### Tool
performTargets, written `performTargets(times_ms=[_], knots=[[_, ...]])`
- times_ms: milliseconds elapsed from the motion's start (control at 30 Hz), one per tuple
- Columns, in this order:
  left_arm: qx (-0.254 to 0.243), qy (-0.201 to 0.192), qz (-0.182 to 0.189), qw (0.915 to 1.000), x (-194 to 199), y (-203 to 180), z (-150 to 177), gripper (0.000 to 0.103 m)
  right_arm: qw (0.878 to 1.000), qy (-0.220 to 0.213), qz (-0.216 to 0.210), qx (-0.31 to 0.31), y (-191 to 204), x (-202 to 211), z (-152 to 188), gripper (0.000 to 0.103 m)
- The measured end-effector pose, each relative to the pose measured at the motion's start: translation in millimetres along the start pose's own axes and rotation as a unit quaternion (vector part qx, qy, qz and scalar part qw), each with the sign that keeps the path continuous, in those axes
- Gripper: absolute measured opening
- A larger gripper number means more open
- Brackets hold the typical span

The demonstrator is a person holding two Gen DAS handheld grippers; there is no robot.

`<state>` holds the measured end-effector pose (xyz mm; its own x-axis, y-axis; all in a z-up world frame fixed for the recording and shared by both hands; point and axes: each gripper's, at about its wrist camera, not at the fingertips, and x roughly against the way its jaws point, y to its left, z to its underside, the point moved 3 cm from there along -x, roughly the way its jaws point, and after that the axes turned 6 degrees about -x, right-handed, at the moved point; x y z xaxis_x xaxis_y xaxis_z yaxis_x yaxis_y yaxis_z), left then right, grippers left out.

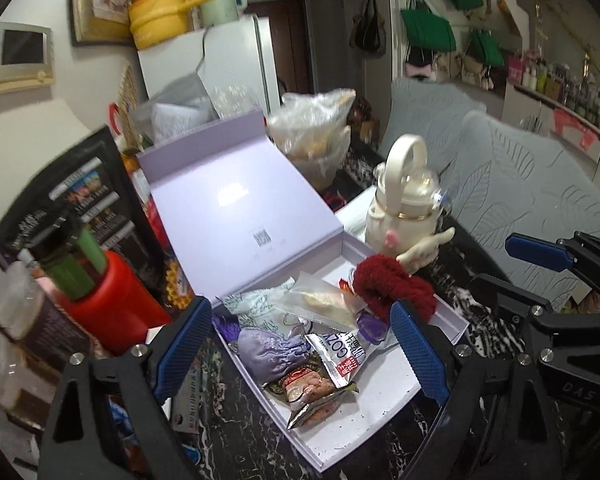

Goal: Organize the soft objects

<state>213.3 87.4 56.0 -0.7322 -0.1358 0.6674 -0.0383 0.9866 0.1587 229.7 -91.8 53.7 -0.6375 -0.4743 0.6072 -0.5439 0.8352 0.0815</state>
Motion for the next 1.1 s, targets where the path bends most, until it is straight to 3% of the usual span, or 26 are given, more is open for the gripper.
performTargets(times_ms=[233,500,667,1100], knots=[[0.001,-0.058,-0.016,0.9982,54,5,1,0.092,0.999,-0.038,0.000,0.014,17,40,0,0.056],[0.001,-0.097,-0.017,0.9951,99,8,17,0.092,0.997,-0.072,0.002,0.021,36,79,13,0.068],[0.009,-0.106,-0.019,0.9941,119,14,36,0.099,0.996,-0.089,0.006,0.021,43,98,25,0.080],[0.031,-0.099,-0.007,0.9946,138,13,88,0.100,0.994,-0.103,0.028,0.014,64,129,71,0.085]])
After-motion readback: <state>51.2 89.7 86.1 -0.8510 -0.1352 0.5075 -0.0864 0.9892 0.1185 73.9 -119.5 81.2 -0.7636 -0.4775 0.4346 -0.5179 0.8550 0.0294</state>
